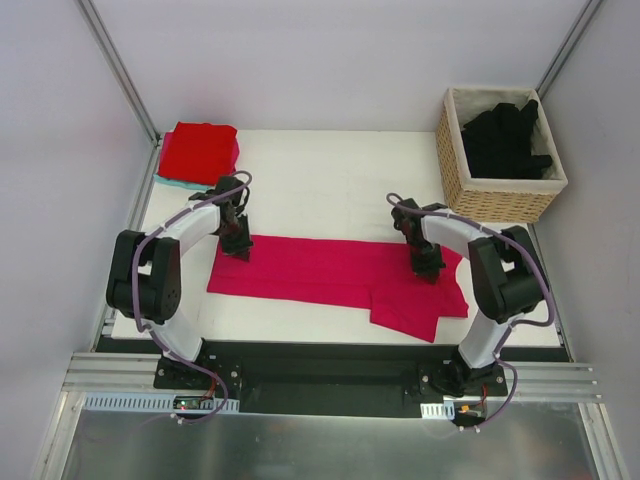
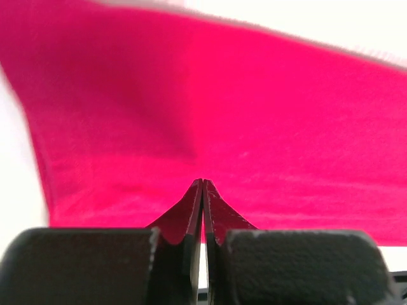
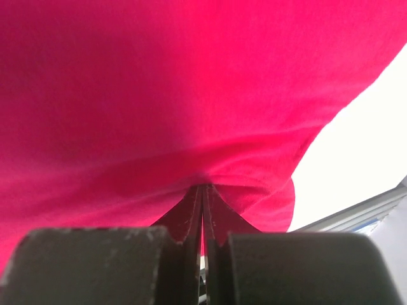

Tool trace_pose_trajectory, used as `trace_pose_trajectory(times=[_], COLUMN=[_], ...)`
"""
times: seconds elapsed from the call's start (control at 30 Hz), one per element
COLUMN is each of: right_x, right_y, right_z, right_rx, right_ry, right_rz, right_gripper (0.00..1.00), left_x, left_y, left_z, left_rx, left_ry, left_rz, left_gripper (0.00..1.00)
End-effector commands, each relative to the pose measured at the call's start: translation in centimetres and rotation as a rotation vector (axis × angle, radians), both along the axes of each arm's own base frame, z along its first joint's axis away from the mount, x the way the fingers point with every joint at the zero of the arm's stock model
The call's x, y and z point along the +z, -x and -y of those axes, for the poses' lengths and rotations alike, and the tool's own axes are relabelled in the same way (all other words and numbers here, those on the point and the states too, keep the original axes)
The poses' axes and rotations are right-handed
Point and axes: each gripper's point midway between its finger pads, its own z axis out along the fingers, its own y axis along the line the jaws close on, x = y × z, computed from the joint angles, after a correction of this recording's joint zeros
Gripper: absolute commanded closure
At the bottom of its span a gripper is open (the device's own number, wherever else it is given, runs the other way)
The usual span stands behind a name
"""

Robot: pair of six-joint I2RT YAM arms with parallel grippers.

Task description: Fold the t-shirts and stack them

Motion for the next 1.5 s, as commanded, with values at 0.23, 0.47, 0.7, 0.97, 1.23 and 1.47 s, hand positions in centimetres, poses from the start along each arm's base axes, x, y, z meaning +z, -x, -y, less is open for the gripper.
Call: trace_pose_trajectory(times=[0.23, 0.47, 0.7, 0.97, 1.23, 1.47], right_x=[0.6, 1.7, 2.1, 2.4, 17.3, 13.9], right_y=[-2.5, -6.3, -13.5, -19.3, -20.3, -13.4], right_z=[-1.3, -2.5, -5.3, -7.8, -5.0, -3.4], right_rx=[-0.049, -0.026, -0.013, -0.076, -0.034, -0.079], right_ry=[0.014, 0.011, -0.049, -0.153, -0.173, -0.213], right_rz=[0.014, 0.005, 0.024, 0.047, 0.464, 0.269], right_gripper=[0.99, 0.99, 0.99, 0.99, 0.99, 0.99], left_x=[-3.5, -4.5, -2.1, -0.4, 0.2, 0.5], left_y=[0.6, 4.3, 9.2, 10.4, 8.1, 5.2], left_z=[3.5, 3.4, 2.8, 2.7, 3.5, 4.6], left_rx=[0.023, 0.025, -0.029, -0.020, -0.016, -0.042], left_ry=[0.170, 0.173, 0.179, 0.179, 0.207, 0.235], left_rz=[-0.125, -0.268, -0.450, -0.468, -0.431, -0.399], left_gripper=[1.00, 1.00, 1.00, 1.00, 1.00, 1.00])
